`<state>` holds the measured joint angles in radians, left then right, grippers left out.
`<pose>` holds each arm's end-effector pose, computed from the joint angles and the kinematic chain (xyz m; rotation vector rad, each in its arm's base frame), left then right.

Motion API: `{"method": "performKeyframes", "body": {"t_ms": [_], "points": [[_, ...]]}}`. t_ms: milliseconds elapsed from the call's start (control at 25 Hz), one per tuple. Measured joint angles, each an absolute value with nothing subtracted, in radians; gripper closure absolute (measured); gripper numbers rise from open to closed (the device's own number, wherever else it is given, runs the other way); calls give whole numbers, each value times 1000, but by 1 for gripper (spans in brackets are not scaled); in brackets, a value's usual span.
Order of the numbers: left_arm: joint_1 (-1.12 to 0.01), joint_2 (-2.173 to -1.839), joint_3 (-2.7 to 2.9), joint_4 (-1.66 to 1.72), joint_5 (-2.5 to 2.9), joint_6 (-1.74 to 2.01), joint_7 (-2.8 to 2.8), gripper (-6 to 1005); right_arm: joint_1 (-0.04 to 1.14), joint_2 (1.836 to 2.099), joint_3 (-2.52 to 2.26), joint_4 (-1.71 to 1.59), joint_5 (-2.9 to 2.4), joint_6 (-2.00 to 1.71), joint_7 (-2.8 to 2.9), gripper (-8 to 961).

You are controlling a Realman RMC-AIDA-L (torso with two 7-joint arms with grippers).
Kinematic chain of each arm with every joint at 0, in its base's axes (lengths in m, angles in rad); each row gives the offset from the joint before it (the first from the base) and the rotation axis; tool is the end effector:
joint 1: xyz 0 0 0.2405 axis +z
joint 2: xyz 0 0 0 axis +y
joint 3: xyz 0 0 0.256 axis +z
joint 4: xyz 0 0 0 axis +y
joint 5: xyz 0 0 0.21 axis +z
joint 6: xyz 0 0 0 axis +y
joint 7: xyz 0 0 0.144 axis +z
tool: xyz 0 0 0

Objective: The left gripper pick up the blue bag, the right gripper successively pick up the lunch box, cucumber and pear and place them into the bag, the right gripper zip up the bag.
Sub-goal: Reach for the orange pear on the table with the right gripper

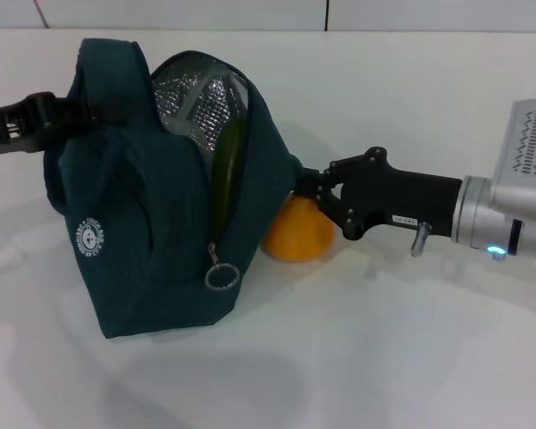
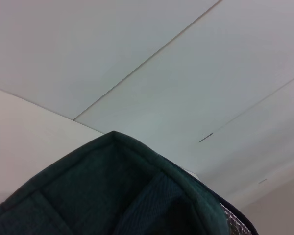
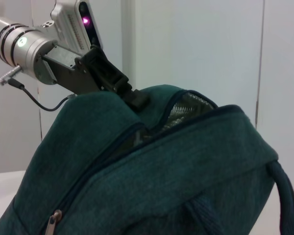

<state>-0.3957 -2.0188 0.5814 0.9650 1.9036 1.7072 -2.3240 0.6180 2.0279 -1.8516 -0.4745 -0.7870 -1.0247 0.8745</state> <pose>-0.2778 0.3155 0.0972 -2.2606 -1.6129 -0.9597 0.1912 0.3508 -0.0935 -2.6804 0.1706 0.7562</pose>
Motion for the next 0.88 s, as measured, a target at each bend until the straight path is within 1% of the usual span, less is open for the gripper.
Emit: {"method": "performKeyframes", "body": {"t_ms": [240, 440, 880], "points": [[-396, -2019, 581, 964, 1904, 1707, -2324, 953, 595, 2028, -1852, -479, -770, -1031, 851, 885], [-396, -2019, 581, 964, 1904, 1707, -2324, 953, 560, 2028, -1847, -497, -759, -1051, 832, 914], [-390, -2020, 581, 963, 1904, 1708, -2324, 953, 518, 2028, -1840, -509, -750, -1084, 820, 895]]}}
